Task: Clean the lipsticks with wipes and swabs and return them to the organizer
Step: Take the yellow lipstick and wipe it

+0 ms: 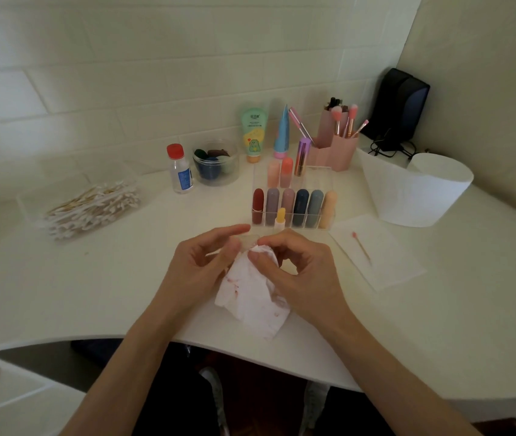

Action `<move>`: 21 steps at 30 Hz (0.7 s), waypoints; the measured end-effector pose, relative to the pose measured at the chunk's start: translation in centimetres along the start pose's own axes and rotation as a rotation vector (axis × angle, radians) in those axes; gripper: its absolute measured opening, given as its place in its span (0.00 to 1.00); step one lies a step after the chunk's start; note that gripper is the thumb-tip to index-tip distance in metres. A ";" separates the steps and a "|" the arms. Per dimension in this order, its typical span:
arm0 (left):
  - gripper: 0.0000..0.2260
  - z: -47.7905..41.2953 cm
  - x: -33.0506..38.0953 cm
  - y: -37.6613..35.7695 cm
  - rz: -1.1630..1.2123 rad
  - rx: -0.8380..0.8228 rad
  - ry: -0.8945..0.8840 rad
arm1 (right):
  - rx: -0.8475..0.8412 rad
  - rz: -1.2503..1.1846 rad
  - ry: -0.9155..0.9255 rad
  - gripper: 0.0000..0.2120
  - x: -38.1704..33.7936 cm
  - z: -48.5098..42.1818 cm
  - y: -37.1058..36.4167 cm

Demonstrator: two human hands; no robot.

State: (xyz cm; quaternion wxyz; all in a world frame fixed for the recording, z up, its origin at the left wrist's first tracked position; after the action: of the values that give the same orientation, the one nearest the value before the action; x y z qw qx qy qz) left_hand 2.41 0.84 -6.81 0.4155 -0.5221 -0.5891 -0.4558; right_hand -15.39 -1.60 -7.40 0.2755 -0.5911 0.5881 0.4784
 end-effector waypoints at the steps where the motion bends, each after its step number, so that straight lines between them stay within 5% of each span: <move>1: 0.13 0.0 0.0 0.0 -0.005 0.008 0.018 | 0.000 0.002 -0.002 0.07 0.0 0.0 0.0; 13: 0.10 -0.2 -0.2 0.7 -0.076 0.168 -0.085 | 0.058 -0.040 -0.124 0.05 0.1 -0.2 0.4; 21: 0.09 -0.2 -0.6 1.7 0.012 0.333 -0.001 | 0.007 0.469 -0.169 0.16 1.1 0.0 0.0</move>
State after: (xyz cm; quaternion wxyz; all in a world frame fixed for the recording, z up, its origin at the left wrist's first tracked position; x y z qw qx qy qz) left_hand 4.20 0.56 -7.20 0.4987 -0.4496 -0.6535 -0.3493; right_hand -15.59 -2.12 -8.39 0.2071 -0.3953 0.6859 0.5748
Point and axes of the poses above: each hand's wrist, its own z-axis away from the middle knuckle, its own y-axis out of the back of the hand, x = y × z, the point moved 3 cm from there along -z, towards the middle knuckle, and after that the axes turned 4 degrees about -y, right-handed, at the moved point
